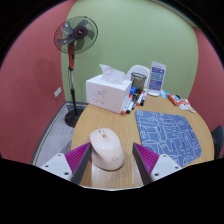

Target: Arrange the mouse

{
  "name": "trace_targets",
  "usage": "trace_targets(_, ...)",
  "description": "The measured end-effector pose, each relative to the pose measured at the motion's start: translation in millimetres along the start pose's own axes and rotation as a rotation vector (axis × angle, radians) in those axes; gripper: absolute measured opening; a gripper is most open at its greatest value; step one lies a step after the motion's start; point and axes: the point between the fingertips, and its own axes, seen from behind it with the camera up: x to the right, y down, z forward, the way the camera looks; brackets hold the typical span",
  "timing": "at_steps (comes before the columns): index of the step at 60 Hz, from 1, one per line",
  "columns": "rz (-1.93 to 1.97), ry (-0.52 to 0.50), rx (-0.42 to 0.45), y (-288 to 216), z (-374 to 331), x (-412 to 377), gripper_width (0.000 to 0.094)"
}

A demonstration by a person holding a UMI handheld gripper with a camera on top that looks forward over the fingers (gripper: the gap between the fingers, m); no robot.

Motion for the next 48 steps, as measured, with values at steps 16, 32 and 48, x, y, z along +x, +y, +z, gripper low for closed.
trace_targets(16,0.076,-0.046,-0.003,-17,33,-1,0.0533)
trace_targets(32,0.08,-0.072,-0.02,-23,29,-8,0.0382)
trace_targets(48,0.067,-0.231,0.295,-181,-71,-7,0.038)
